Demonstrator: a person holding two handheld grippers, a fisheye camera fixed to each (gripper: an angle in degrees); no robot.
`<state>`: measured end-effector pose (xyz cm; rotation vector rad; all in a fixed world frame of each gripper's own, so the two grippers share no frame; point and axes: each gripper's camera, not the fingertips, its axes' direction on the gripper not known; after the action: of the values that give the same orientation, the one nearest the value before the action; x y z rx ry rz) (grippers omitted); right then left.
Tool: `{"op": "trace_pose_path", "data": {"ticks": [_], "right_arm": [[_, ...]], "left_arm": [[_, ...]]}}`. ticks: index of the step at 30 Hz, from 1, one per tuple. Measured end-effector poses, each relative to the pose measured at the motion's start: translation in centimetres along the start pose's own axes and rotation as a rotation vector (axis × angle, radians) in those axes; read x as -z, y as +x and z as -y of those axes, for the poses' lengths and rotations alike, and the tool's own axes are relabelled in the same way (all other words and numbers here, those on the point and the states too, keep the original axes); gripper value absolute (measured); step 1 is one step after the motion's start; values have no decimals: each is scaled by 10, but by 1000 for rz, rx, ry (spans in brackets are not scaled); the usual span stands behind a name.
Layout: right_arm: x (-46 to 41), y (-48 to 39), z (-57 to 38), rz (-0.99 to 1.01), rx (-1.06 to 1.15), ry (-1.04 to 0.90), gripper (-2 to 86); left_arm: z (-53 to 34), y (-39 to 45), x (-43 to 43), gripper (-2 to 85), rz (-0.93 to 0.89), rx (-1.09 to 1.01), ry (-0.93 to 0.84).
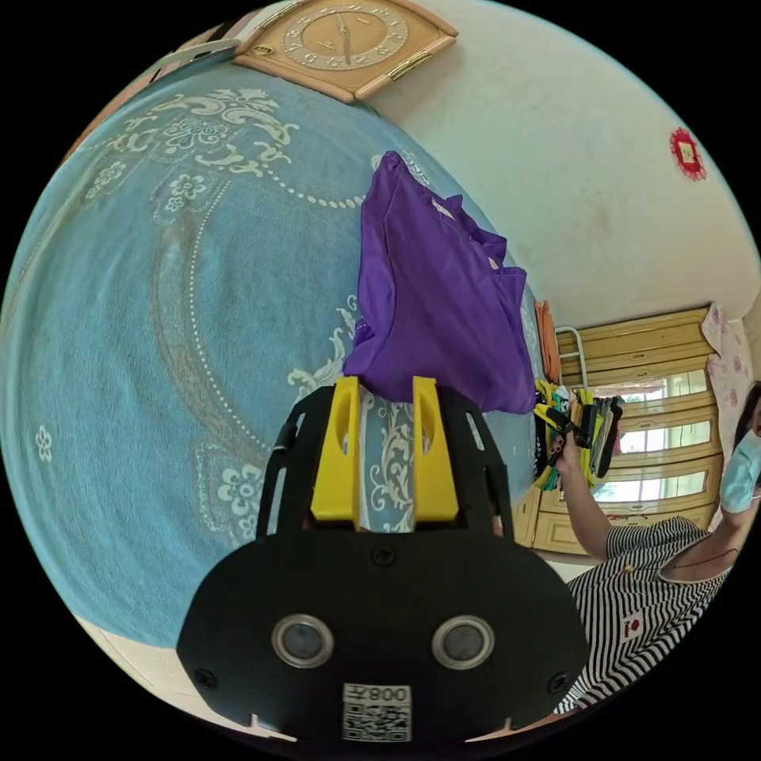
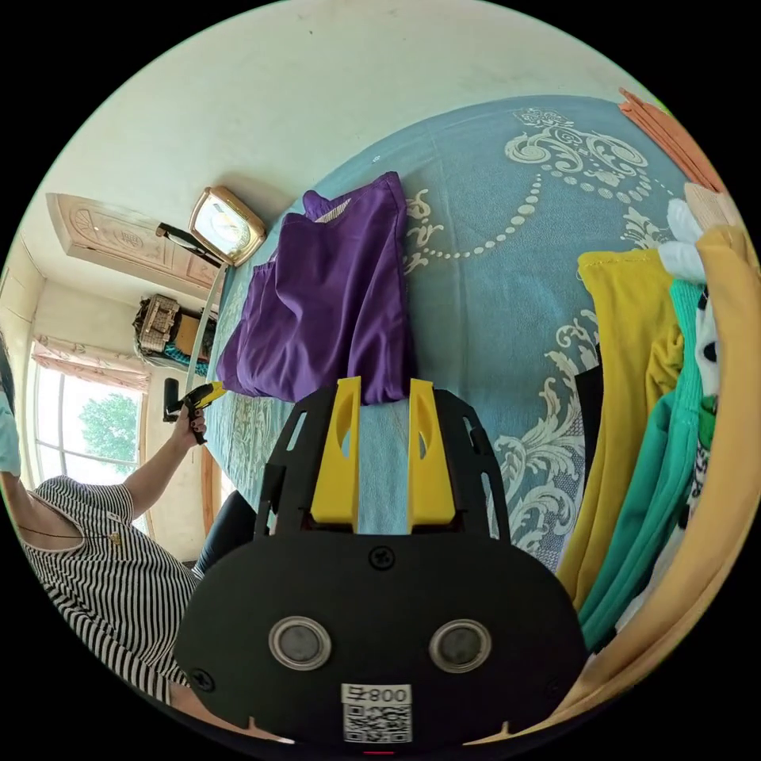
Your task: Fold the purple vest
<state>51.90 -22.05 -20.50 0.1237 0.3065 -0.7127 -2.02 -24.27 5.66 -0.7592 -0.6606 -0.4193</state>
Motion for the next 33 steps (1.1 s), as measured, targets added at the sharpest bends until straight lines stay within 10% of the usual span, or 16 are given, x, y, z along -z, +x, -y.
{"op": "trace_pose_path", "data": {"ticks": [27, 33], "right_arm": [[25, -40, -127, 187, -213, -114, 15], [55, -106, -73, 18, -47, -2, 40]], "left_arm": [[-112, -21, 42, 26, -7, 212, 48], [-74, 46, 37, 64, 104, -38, 72]]}}
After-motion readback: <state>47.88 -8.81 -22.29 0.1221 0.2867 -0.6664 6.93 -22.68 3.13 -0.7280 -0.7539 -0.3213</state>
